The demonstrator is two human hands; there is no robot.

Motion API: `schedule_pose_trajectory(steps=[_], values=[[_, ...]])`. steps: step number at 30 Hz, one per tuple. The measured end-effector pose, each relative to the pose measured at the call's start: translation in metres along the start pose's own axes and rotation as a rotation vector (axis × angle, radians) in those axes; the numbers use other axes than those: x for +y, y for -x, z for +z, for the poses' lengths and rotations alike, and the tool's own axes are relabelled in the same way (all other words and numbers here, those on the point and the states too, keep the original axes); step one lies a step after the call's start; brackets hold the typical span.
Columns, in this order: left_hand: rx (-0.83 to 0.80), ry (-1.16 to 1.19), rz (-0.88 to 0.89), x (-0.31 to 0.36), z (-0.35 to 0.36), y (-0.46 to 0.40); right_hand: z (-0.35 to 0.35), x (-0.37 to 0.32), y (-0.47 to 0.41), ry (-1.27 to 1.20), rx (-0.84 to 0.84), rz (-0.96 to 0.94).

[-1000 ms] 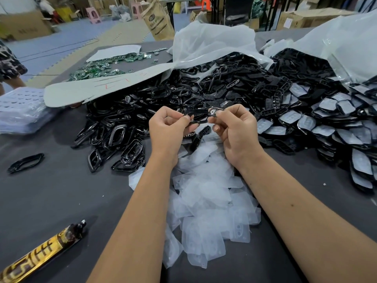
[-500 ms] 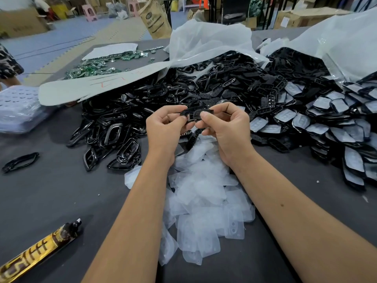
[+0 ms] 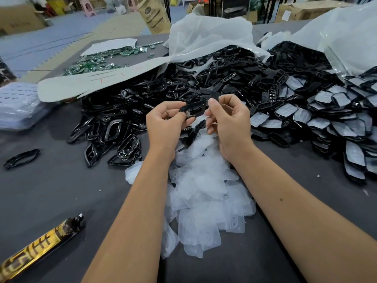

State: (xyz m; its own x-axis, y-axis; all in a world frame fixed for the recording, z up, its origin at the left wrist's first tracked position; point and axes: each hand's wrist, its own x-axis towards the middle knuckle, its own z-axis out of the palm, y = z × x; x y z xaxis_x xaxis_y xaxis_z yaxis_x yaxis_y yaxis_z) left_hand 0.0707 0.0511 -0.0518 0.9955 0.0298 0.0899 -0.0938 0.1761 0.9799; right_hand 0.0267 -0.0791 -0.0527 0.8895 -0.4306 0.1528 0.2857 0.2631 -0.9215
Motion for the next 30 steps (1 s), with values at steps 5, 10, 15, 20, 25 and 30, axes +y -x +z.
schedule_pose_trajectory(steps=[5, 10, 15, 20, 25, 30], values=[[-0.019, -0.012, 0.004, -0.0028, -0.0003, -0.0029, 0.0028, 0.0029, 0.0006, 0.191, -0.002, -0.072], [-0.022, -0.022, 0.005, -0.0022, -0.0008, -0.0009, 0.0052, 0.0029, 0.0056, 0.337, -0.003, -0.159], [-0.035, -0.037, 0.024, -0.0020, 0.0002, -0.0018, 0.0049, 0.0037, 0.0077, 0.487, 0.041, -0.239], [-0.071, -0.054, 0.035, -0.0014, 0.0009, -0.0010, 0.0055, 0.0034, 0.0090, 0.535, 0.068, -0.281], [-0.101, -0.073, 0.046, 0.0001, 0.0001, 0.0006, 0.0049, 0.0030, 0.0084, 0.581, 0.080, -0.297], [-0.148, -0.088, 0.075, 0.0020, -0.0026, 0.0042, 0.0051, 0.0023, 0.0074, 0.640, 0.105, -0.298]])
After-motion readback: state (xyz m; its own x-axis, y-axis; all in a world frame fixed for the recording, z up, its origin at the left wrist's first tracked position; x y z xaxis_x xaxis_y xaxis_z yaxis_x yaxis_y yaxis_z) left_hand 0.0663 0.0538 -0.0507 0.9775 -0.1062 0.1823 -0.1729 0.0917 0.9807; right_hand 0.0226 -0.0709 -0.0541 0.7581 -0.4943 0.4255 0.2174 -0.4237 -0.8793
